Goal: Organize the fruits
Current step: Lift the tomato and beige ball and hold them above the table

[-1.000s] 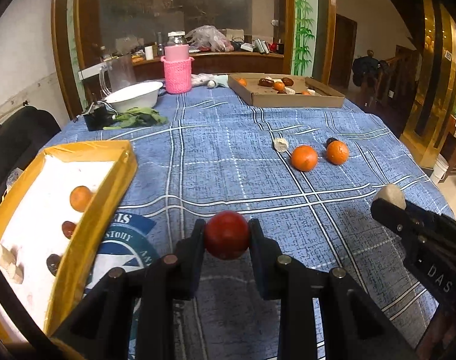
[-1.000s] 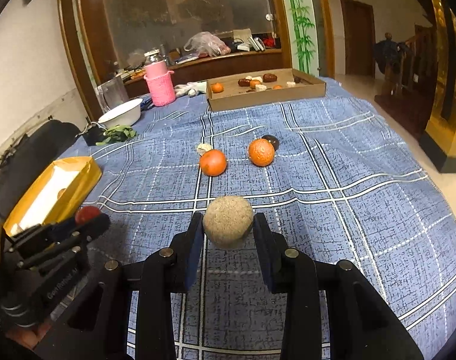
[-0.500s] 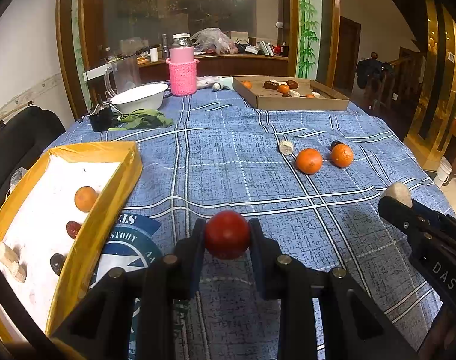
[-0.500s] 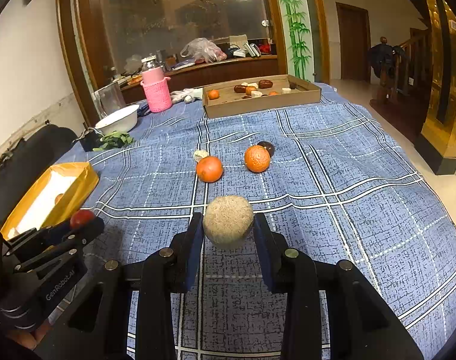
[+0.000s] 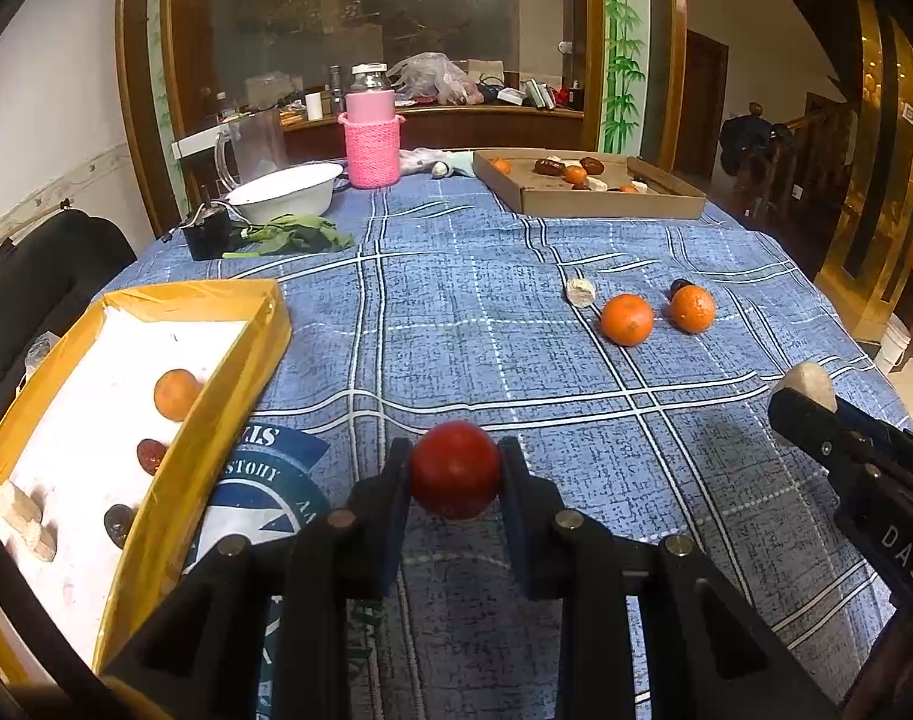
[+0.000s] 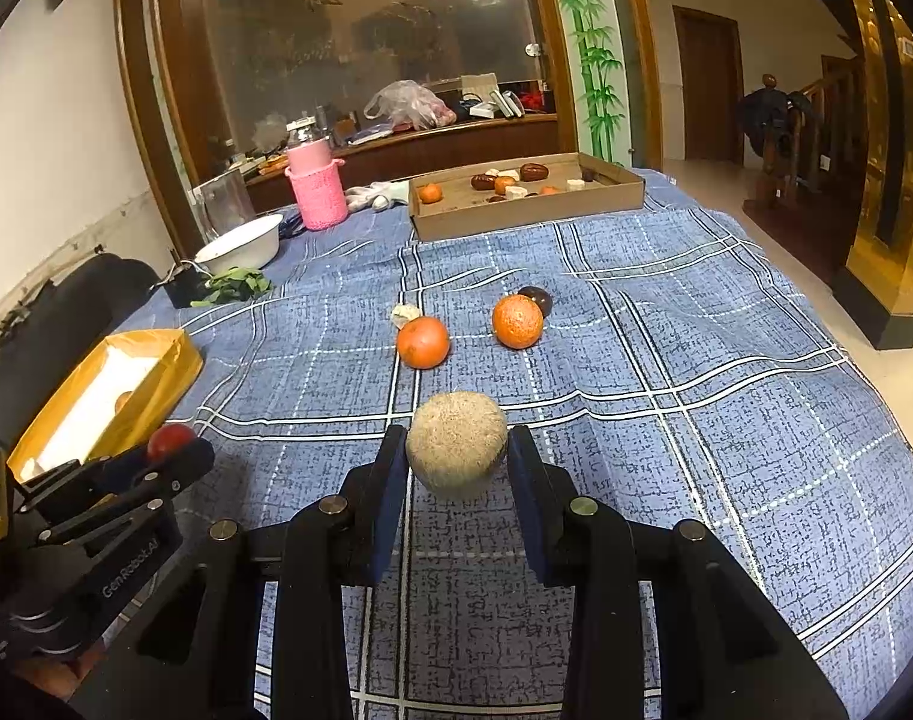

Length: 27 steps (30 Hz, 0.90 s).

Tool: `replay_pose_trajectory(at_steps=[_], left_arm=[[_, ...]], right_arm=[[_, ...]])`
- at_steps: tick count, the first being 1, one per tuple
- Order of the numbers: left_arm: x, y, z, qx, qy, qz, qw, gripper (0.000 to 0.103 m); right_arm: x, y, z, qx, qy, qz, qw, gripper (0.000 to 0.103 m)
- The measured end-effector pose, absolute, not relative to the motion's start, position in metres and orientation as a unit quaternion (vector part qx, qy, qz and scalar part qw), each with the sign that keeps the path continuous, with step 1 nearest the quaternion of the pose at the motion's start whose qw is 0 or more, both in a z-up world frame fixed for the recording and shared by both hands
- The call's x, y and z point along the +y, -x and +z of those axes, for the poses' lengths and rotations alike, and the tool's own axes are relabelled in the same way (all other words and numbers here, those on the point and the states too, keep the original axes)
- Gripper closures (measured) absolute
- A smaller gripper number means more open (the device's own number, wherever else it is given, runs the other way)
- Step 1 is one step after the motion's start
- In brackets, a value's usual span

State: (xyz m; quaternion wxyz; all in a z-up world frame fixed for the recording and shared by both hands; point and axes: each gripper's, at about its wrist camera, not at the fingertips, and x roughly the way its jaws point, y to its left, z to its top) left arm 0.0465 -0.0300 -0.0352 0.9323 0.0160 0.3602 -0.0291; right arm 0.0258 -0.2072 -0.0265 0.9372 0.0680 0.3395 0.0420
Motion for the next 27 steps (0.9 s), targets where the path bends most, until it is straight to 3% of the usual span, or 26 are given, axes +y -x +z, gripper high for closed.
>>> replay_pose_trajectory(at_steps=[27], left_arm=[[-0.0281,-0.0467,-0.0342,0.359,-0.015,-0.021,0.933,0.072]], right_arm=[[-0.2112,-0.0243,-0.0238,0.335,-0.076,0.047,0.938,0.07]])
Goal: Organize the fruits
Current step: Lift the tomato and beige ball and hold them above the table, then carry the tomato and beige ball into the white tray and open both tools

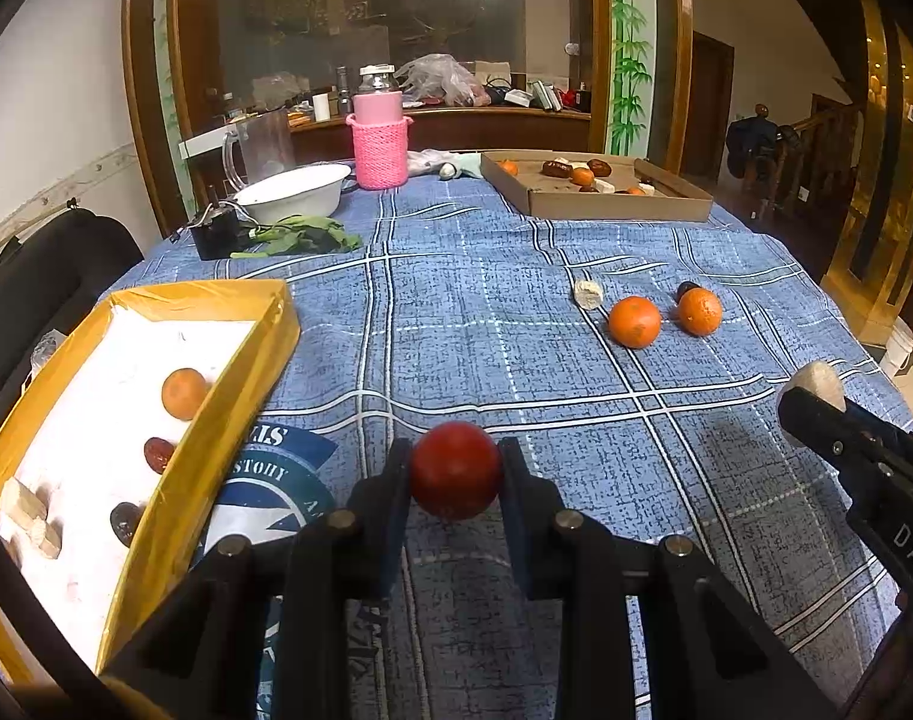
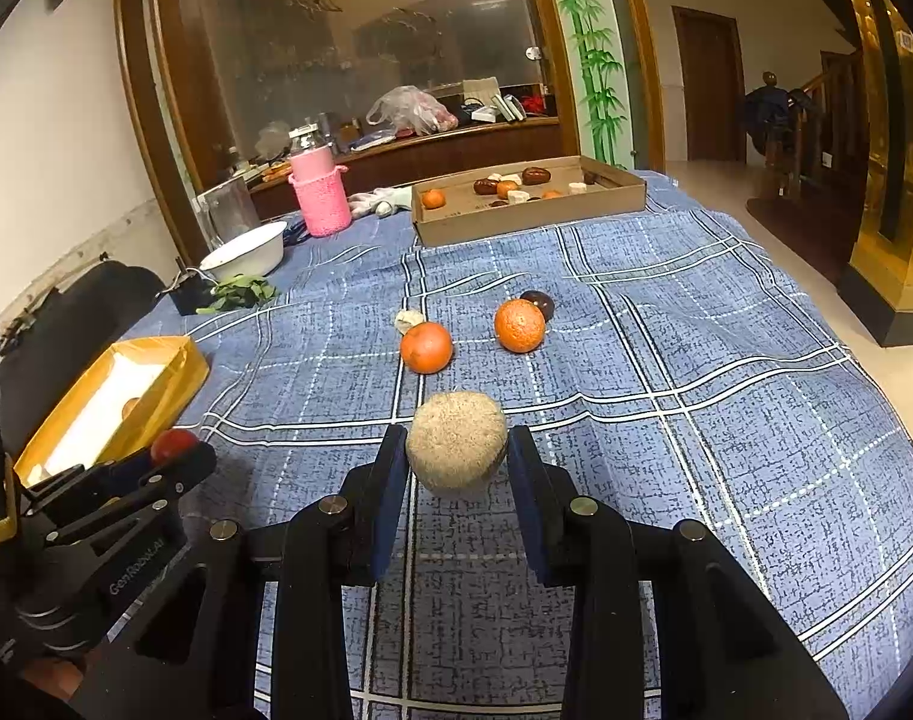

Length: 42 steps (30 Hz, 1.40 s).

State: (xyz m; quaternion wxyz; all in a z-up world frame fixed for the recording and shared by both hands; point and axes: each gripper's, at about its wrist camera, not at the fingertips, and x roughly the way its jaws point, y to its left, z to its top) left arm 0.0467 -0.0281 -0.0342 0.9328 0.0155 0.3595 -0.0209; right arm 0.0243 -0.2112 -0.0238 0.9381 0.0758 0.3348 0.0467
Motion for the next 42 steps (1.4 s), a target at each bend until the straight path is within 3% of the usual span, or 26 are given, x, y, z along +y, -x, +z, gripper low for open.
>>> replay_pose_trajectory(at_steps=[21,31,42], left_arm=[[-0.014,-0.03,-0.023,0.346,0.002,-0.02,0.938,0.072],[0.062,-0.003,0.004,0.322,0.04,0.032,0.945,0.073],[0.154,-0.009,-0.002,0.34,0.075,0.121,0.93,0.073]], right_arm=[[-0.195,-0.015,-0.017,0.331,-0.05,0.049,0.941,0.07],[-0.127,-0.015,0.009,0.329,-0.017,0.136,0.934,0.07],[-0.041,-0.032,0.014,0.343,0.002,0.235,0.91,0.071]])
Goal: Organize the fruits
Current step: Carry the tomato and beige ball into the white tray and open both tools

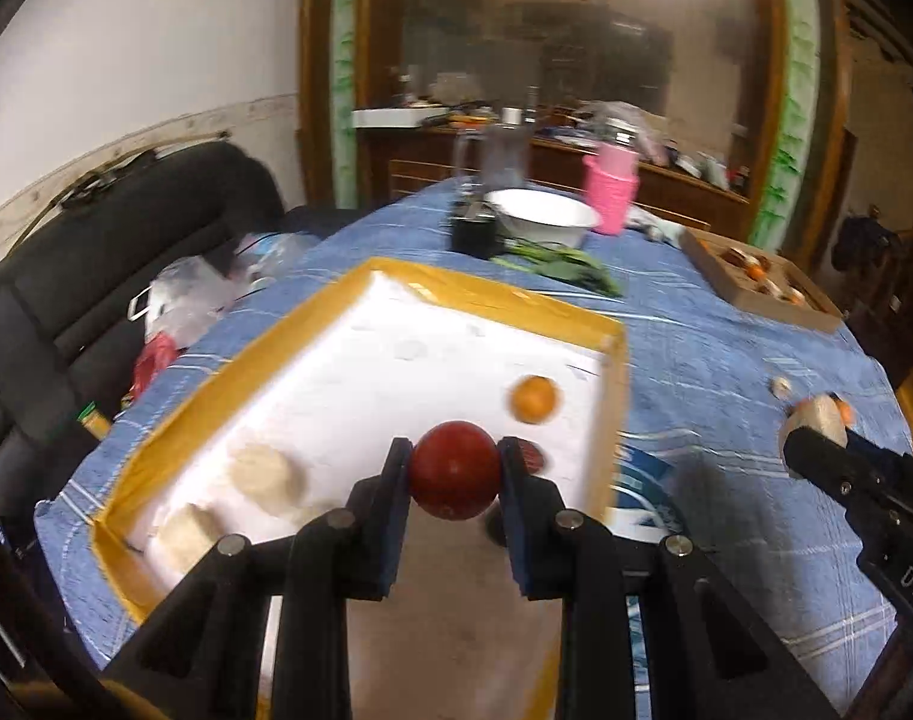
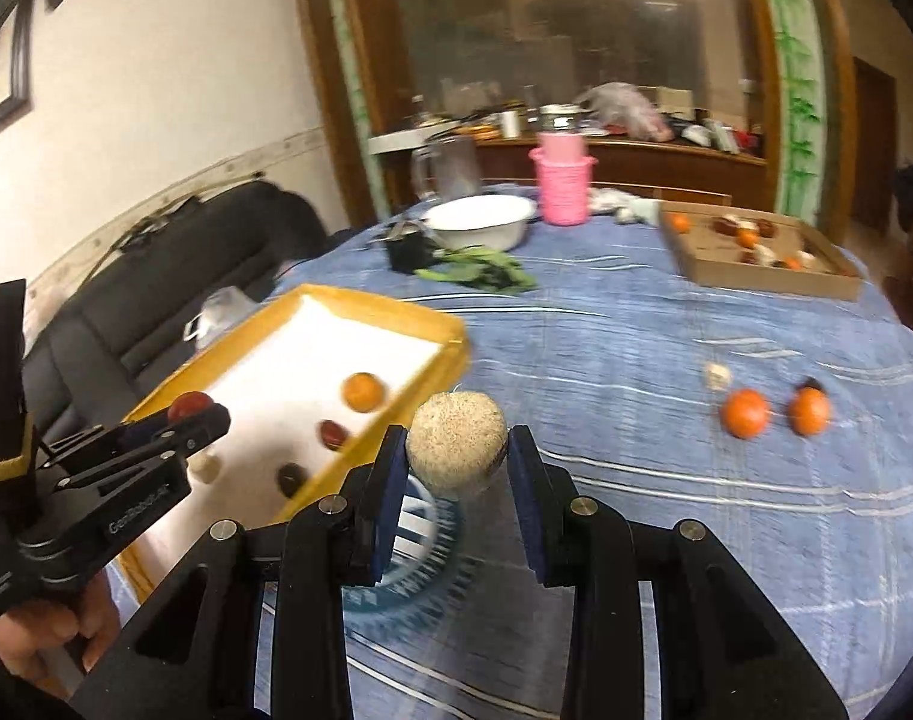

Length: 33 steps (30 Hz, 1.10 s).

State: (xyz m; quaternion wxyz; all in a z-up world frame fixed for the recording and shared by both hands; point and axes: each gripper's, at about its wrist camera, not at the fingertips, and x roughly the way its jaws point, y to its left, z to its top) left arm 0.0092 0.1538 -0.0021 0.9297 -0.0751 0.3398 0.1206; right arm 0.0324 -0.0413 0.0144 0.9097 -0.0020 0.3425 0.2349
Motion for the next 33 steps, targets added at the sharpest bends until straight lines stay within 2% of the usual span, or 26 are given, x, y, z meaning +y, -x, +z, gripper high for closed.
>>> replay_pose_trajectory(at_steps=[13,33], left_arm=[[0.217,-0.024,-0.013,0.366,0.094,0.17,0.91,0.073],[0.233,-0.035,-0.032,0.402,0.108,0.192,0.889,0.071]], right_arm=[[0.049,-0.068,-0.01,0.393,0.034,0.304,0.867,0.071],[0.079,-0.094,-0.042,0.435,0.066,0.313,0.842,0.07]])
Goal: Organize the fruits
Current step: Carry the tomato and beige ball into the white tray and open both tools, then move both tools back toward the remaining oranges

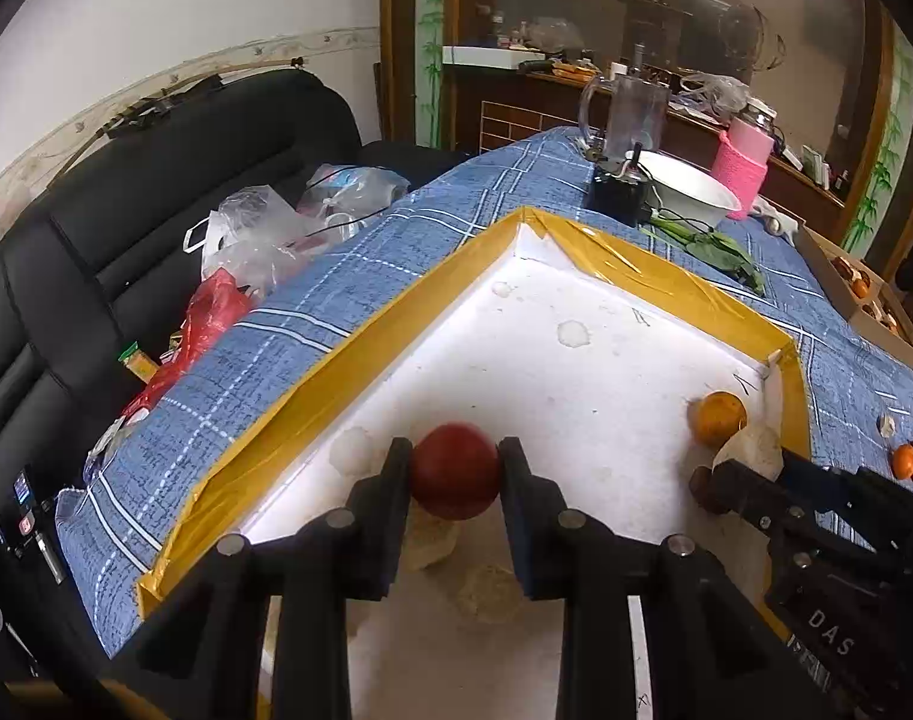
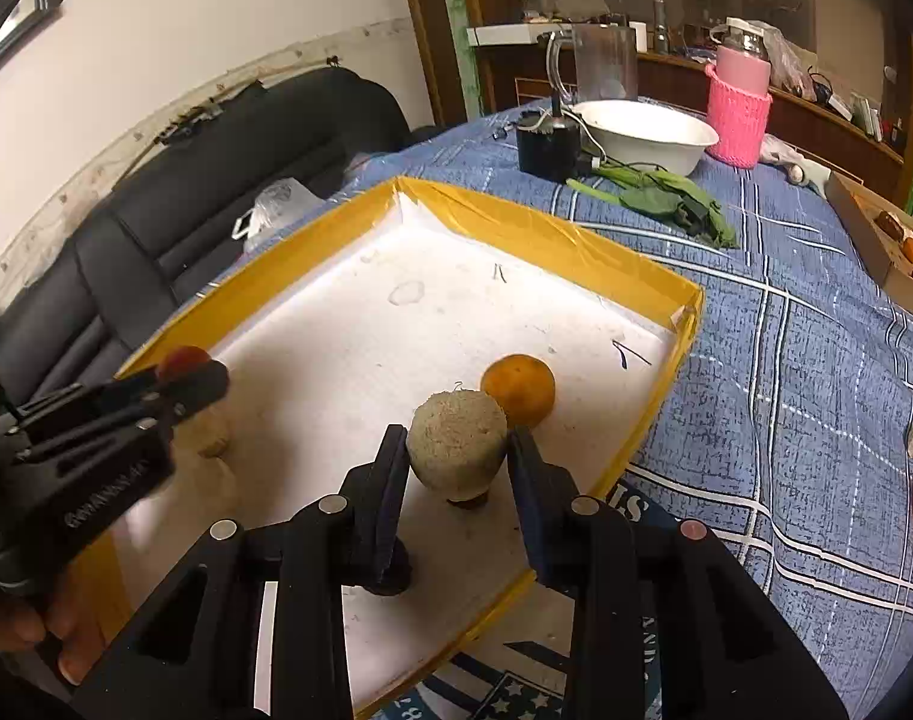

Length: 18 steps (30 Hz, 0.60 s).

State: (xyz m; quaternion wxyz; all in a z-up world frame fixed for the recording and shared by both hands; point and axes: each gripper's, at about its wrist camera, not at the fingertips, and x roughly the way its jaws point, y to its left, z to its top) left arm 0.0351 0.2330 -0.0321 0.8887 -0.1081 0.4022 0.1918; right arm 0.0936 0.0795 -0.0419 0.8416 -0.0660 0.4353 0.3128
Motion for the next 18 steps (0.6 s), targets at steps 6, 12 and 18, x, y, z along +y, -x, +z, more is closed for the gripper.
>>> replay_pose_trajectory(at_steps=[6,12,18], left_arm=[[0.24,-0.032,-0.033,0.405,0.114,0.212,0.882,0.041],[0.245,-0.02,-0.027,0.393,0.118,0.227,0.883,0.031],[0.246,-0.01,-0.019,0.387,0.127,0.235,0.883,0.017]], right_arm=[[0.081,-0.087,-0.035,0.42,0.079,0.314,0.848,0.046],[0.074,-0.074,-0.027,0.408,0.088,0.317,0.852,0.042],[0.06,-0.047,-0.014,0.384,0.106,0.326,0.857,0.02]])
